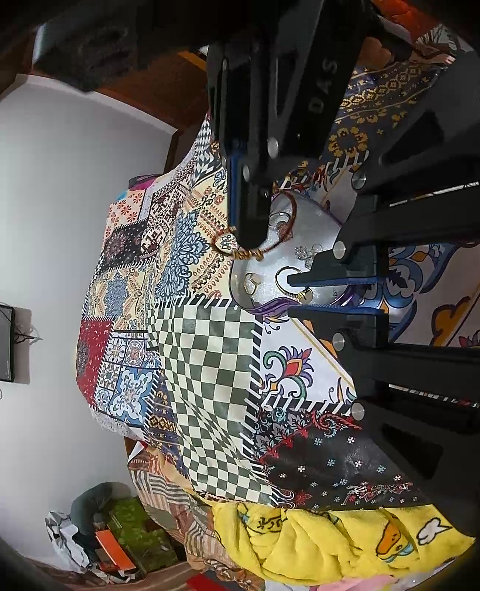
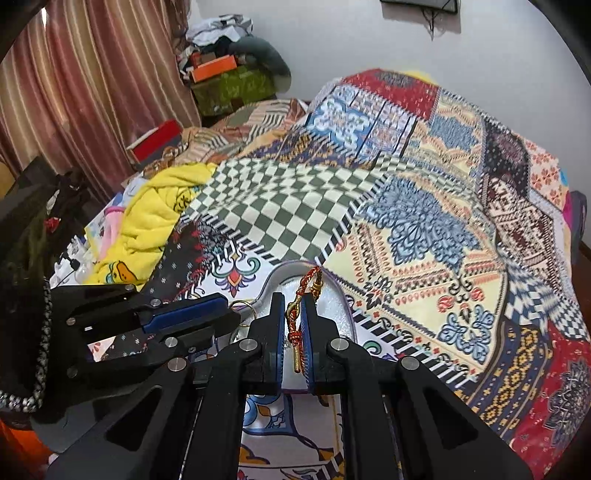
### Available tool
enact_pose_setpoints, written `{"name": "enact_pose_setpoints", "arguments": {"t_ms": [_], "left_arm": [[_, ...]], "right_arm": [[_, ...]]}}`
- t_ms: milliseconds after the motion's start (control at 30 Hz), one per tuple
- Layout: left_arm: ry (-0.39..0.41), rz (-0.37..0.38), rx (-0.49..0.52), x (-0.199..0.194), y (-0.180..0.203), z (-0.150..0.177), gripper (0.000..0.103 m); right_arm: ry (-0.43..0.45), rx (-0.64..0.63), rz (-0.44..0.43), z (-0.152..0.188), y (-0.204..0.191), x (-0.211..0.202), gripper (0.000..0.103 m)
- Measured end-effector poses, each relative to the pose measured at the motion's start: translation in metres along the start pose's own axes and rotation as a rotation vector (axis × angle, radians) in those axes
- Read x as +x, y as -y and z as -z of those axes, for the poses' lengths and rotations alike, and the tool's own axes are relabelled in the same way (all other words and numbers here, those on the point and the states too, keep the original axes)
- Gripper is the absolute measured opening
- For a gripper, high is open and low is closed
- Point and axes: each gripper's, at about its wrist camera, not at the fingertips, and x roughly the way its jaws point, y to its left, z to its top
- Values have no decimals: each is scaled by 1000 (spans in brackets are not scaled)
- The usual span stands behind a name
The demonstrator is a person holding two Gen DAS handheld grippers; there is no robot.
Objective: Organize jewelry
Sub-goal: 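Lower the gold ring into the tin with the left tool while the right tool lowers the bracelet, then open both tools and move them back toward the remaining jewelry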
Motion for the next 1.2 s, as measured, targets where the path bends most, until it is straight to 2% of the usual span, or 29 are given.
{"name": "enact_pose_setpoints", "arguments": {"t_ms": [567, 667, 733, 833, 1067, 1100, 1200], "left_arm": [[-2, -2, 26, 8, -2, -2, 8], [-7, -3, 24, 8, -2, -2, 8], [-9, -5, 27, 9, -2, -2, 8], [-9, -9, 32, 8, 0, -3, 8], [-10, -6, 58, 1, 11, -4, 8], [-10, -9, 61, -1, 12, -4, 9], [-5, -14, 63, -8, 15, -5, 22]], "right_arm": [[-89, 18, -37, 1, 7, 17, 8], [-84, 18, -29, 2, 8, 12, 13], [-74, 11, -21, 4, 8, 6, 21], [-54, -3, -4, 5, 7, -2, 29], [-5, -3, 17, 10, 10, -26, 29], [2, 2, 23, 10, 11, -30, 29], [24, 19, 49, 13, 17, -41, 29]]}}
